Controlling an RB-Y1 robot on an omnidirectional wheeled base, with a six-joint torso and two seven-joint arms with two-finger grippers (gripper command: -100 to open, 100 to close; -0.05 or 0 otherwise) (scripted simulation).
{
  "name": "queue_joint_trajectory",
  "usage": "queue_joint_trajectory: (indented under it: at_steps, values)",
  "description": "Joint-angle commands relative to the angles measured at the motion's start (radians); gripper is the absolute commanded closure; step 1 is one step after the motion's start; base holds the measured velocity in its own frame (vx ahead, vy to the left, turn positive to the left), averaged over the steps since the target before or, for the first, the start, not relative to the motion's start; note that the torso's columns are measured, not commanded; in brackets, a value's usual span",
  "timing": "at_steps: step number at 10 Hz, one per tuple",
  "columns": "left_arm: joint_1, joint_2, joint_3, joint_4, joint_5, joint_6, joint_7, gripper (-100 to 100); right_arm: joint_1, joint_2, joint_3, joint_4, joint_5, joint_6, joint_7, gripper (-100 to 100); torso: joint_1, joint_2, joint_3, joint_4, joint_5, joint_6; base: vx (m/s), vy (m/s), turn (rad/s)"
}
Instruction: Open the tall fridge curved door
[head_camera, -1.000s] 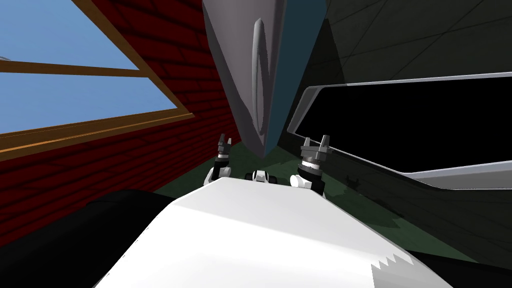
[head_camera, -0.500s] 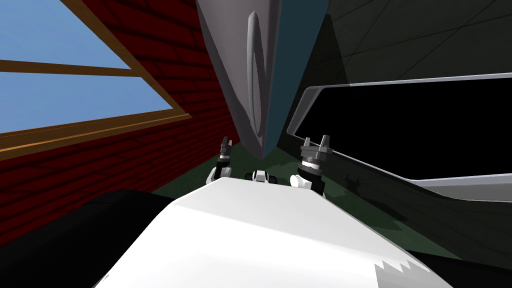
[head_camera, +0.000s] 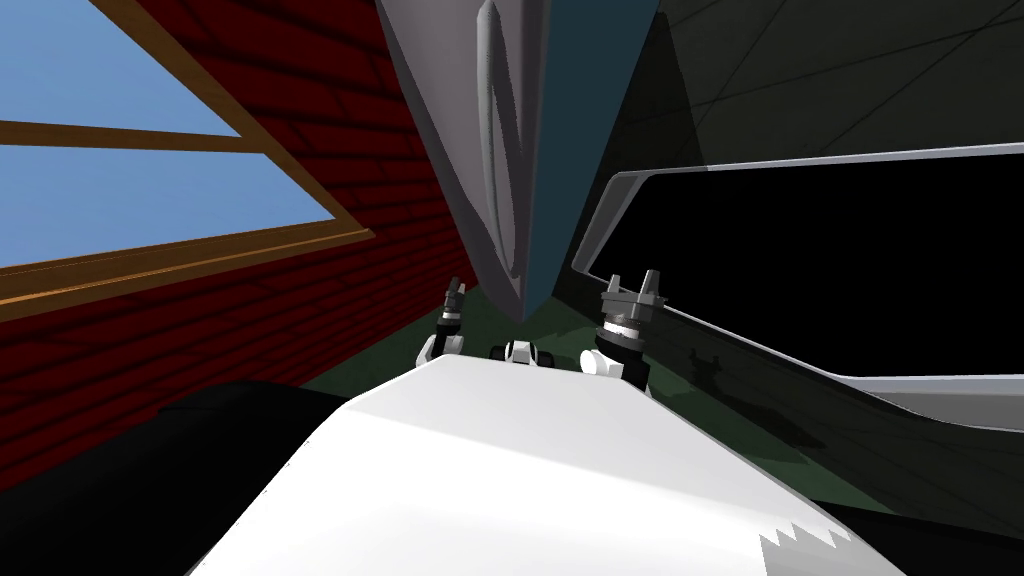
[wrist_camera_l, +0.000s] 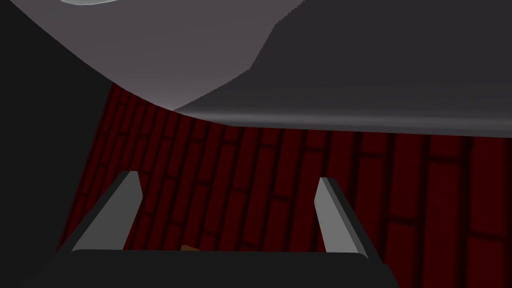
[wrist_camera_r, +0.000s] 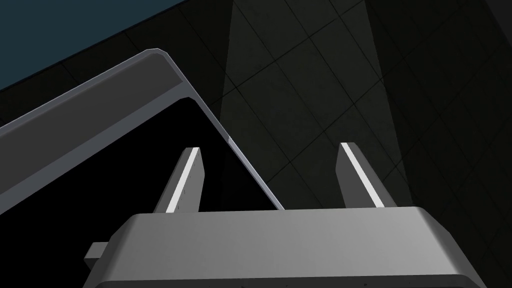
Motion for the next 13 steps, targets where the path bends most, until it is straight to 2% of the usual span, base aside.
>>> queue_joint_trajectory:
  at_steps: [1,2,4,5,7,8,13]
  values:
    - [-0.023,0.004,0.01,0.077,-0.015,-0.045,-0.028,-100,0.0,0.0,0.0,0.0,0.0,0.0,0.0,0,0.0,0.0,0.0,0.0,0.0,0.0,0.091,-0.077,0.018]
    - [-0.023,0.004,0.01,0.091,-0.015,-0.045,-0.028,-100,0.0,0.0,0.0,0.0,0.0,0.0,0.0,0,-0.002,-0.002,-0.001,0.0,0.0,0.0,0.077,-0.064,0.013]
    - [-0.045,0.002,0.019,0.158,-0.03,-0.083,-0.054,-100,0.0,0.0,0.0,0.0,0.0,0.0,0.0,0,-0.001,-0.002,-0.001,0.0,0.0,0.0,0.093,-0.077,0.019]
    - [-0.045,0.002,0.019,0.171,-0.03,-0.083,-0.054,-100,0.0,0.0,0.0,0.0,0.0,0.0,0.0,0,-0.002,-0.002,-0.001,-0.001,0.0,0.0,0.081,-0.063,0.013]
    - [-0.068,-0.004,0.028,0.239,-0.045,-0.12,-0.08,-100,0.0,0.0,0.0,0.0,0.0,0.0,0.0,0,0.001,-0.001,0.0,0.0,0.0,0.0,0.093,-0.049,0.019]
    - [-0.068,-0.004,0.028,0.253,-0.045,-0.12,-0.08,-100,0.0,0.0,0.0,0.0,0.0,0.0,0.0,0,-0.001,-0.002,-0.001,0.0,0.0,0.0,0.094,-0.064,0.01]
    - [-0.113,-0.024,0.046,0.399,-0.075,-0.195,-0.133,-100,0.0,0.0,0.0,0.0,0.0,0.0,0.0,0,0.0,-0.001,0.0,0.0,0.0,0.0,0.088,-0.074,0.017]
